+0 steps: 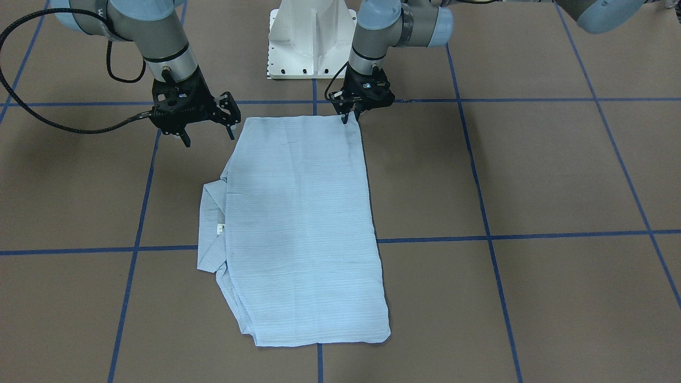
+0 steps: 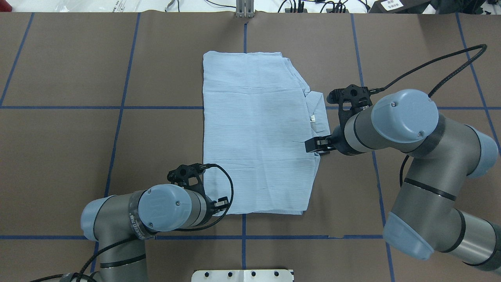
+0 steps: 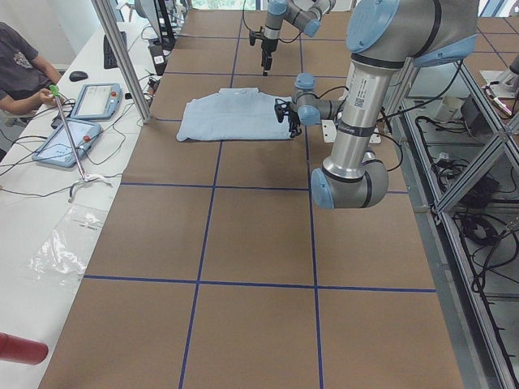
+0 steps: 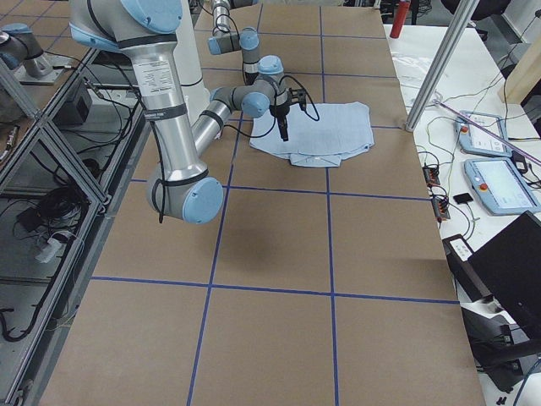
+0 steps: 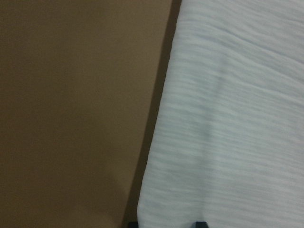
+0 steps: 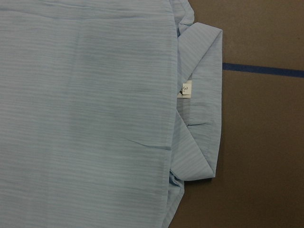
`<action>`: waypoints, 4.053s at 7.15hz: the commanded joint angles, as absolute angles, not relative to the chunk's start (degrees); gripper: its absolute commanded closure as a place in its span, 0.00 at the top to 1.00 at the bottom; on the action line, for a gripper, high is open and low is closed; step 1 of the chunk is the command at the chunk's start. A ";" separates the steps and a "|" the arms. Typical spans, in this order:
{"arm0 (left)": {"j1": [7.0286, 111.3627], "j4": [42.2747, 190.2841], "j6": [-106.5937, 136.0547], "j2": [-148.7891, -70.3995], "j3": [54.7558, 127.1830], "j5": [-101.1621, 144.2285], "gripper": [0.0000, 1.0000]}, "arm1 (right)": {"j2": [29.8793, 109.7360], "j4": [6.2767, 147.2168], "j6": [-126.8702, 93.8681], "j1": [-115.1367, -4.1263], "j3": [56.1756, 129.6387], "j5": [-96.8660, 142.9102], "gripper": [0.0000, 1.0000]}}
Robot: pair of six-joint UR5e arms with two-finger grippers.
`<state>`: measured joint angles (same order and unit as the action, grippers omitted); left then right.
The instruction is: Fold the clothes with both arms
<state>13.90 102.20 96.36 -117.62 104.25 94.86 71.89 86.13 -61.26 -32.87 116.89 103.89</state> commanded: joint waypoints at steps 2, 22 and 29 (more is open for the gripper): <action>14.06 102.22 96.33 -117.95 105.12 95.01 0.00 | 71.89 86.13 -61.26 -32.87 116.89 103.89 1.00; 15.03 102.74 96.33 -119.18 105.29 94.83 0.00 | 65.39 91.94 -114.34 -13.63 106.52 94.04 0.88; 15.03 102.66 96.24 -119.09 105.29 94.48 0.00 | 65.48 91.58 -113.91 -13.45 106.61 94.13 0.12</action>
